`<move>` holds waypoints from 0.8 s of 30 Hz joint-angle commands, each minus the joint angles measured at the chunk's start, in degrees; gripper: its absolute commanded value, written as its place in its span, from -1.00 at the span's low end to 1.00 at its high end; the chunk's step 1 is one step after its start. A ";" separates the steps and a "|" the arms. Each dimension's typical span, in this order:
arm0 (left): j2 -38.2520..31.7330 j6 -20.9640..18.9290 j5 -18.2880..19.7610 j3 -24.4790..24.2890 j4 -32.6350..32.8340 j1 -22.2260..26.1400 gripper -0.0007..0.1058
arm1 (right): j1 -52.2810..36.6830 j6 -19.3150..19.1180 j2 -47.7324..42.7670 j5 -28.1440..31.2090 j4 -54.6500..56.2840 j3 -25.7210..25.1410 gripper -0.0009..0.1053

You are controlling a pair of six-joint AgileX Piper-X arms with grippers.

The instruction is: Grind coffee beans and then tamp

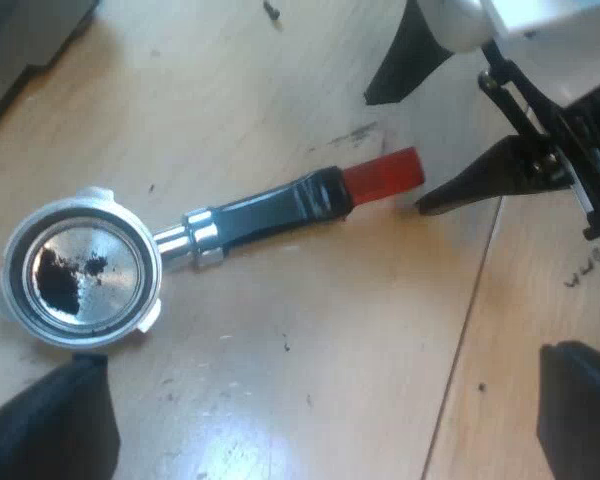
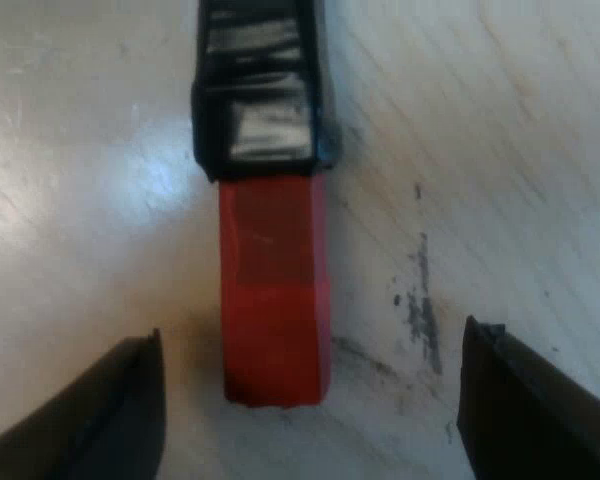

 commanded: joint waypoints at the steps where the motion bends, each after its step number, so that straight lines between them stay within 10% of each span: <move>1: -3.02 0.01 -0.53 -0.82 1.03 -0.14 0.65 | -0.40 0.00 -2.79 -0.12 2.60 -1.98 0.24; 16: -9.55 -6.13 -10.38 -0.87 1.54 1.40 0.65 | 1.19 -6.22 -13.54 0.96 -13.66 -4.14 0.23; 24: -9.55 -8.65 -10.84 -0.87 1.48 13.01 0.65 | 1.19 -7.93 -10.01 0.75 -28.59 -2.50 0.23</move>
